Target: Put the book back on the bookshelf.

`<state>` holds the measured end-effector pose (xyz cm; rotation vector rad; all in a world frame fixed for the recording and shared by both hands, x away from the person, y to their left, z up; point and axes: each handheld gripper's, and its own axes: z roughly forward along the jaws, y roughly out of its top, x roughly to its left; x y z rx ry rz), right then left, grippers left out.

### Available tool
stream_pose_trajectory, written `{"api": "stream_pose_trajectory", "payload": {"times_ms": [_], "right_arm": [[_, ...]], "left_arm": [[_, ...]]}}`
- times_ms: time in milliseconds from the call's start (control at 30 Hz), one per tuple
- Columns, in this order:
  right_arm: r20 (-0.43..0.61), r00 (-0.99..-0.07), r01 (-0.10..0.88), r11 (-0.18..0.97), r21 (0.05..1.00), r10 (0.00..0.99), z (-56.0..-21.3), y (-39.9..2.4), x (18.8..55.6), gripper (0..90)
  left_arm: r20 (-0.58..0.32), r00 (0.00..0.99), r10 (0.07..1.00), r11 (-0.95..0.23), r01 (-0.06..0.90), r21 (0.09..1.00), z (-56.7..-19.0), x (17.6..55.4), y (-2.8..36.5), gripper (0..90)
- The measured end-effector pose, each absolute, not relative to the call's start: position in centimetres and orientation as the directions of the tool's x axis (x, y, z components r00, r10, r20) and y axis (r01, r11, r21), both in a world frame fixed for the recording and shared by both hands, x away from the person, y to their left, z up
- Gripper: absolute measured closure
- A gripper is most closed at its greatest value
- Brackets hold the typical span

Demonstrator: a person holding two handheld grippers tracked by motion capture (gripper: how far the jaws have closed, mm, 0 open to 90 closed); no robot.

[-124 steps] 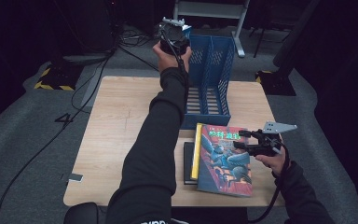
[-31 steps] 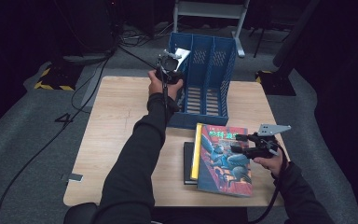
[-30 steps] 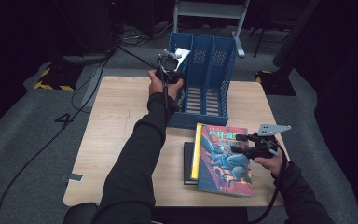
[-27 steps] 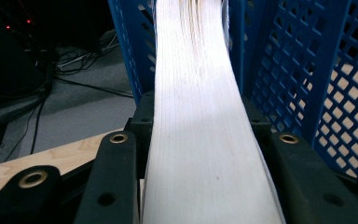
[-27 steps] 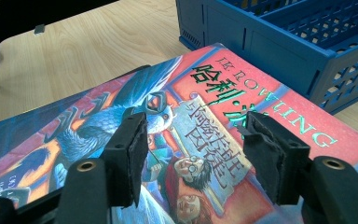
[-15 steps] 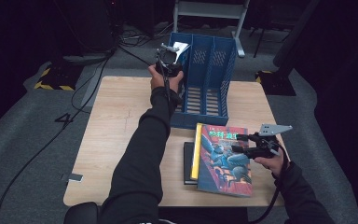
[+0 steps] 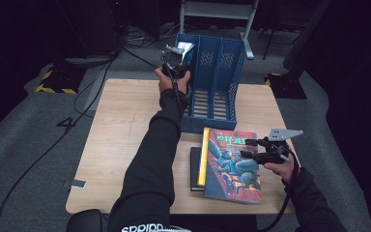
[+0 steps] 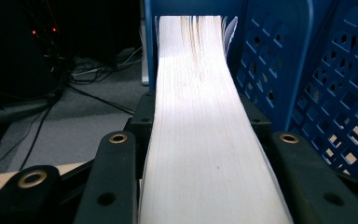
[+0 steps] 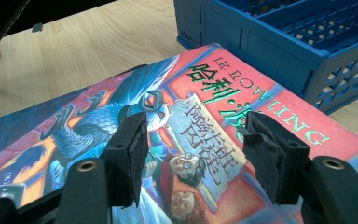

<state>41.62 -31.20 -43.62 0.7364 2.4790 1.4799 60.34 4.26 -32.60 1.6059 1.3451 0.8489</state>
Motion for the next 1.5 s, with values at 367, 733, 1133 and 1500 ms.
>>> {"api": "stream_pose_trajectory", "payload": {"times_ms": [367,733,1133,1500], "right_arm": [[0.111,-0.857,0.339,0.386,0.858,0.504,-43.6,-31.4,41.6,40.6],[0.110,-0.852,0.344,0.389,0.854,0.511,-43.7,-31.5,41.6,40.4],[0.103,-0.842,0.350,0.390,0.852,0.529,-43.5,-31.6,41.5,39.9],[0.115,-0.825,0.386,0.403,0.830,0.553,-43.5,-31.7,41.5,37.3]], "left_arm": [[-0.029,0.218,0.976,-0.064,0.409,0.910,-32.9,60.0,5.3,59.4],[-0.017,0.234,0.972,-0.082,0.409,0.909,-32.6,59.7,5.4,56.6],[0.016,0.316,0.949,-0.142,0.381,0.913,-32.0,57.2,6.8,46.9],[0.052,0.433,0.900,-0.227,0.364,0.903,-32.8,54.0,9.1,40.8]]}}
